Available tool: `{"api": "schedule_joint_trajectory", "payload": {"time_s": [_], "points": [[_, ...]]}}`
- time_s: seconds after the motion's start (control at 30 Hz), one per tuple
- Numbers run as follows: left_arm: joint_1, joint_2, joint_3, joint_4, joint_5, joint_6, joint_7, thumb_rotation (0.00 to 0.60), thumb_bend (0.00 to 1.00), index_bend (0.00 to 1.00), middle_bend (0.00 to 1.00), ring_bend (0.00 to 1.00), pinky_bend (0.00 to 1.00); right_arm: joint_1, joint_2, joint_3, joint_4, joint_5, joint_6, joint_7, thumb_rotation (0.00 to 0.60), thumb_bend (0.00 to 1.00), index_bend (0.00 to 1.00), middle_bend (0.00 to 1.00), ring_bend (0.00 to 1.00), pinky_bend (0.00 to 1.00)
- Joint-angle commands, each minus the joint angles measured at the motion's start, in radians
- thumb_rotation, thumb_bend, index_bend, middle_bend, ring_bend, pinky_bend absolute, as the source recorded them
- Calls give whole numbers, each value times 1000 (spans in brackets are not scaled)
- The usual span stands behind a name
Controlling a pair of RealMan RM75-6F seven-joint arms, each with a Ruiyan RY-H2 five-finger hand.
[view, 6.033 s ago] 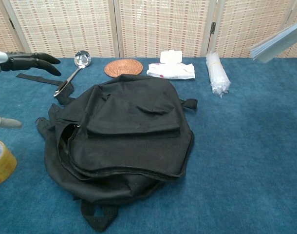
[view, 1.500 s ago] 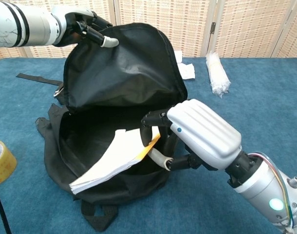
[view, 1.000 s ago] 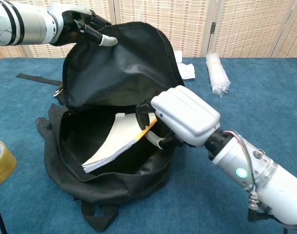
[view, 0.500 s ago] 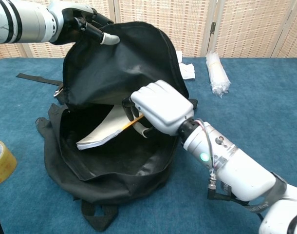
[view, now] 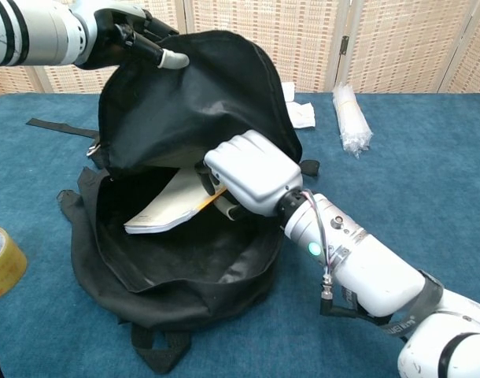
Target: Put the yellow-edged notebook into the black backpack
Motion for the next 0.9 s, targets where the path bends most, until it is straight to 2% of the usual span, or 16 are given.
{"api": "schedule_joint_trajectory", "payload": {"time_s": [0.03, 0.1, 0.13, 0.2, 0.3, 0.43, 0.6, 0.9], "points": [[-2, 1, 0, 1, -3, -1, -1, 600, 564, 625, 337, 257, 25, -31, 45, -12, -88, 23, -11, -28, 600, 401, 265, 295, 411, 408], [-4, 1, 2, 1, -6, -2, 0, 600, 564, 613, 337, 256, 15, -47, 77, -17, -154, 36, -19, -54, 600, 327, 183, 249, 363, 381], [-31, 25, -25, 28, 4, -12, 19, 600, 564, 610, 337, 255, 13, -56, 91, -18, -189, 44, -24, -66, 600, 310, 166, 236, 346, 371], [-18, -14, 20, 16, 9, 9, 28, 600, 564, 607, 337, 253, 5, -76, 129, -22, -280, 69, -46, -110, 600, 266, 97, 184, 284, 327], [-2, -24, 16, 13, 28, 36, 11, 600, 564, 600, 337, 249, 2, -98, 187, -27, -399, 94, -64, -185, 600, 206, 10, 110, 220, 276], [-2, -8, 13, 1, 16, 10, 3, 600, 564, 584, 337, 244, 1, -127, 262, -43, -540, 108, -66, -222, 600, 188, 0, 82, 191, 257], [-3, 3, 25, -8, 6, -3, 10, 600, 562, 534, 330, 231, 0, -171, 377, -95, -692, 93, -46, -259, 600, 188, 0, 98, 221, 264], [12, 28, 42, -54, 56, 9, 24, 600, 436, 265, 199, 136, 0, -267, 575, -204, -863, 32, 34, -262, 600, 188, 7, 155, 258, 279]]}}
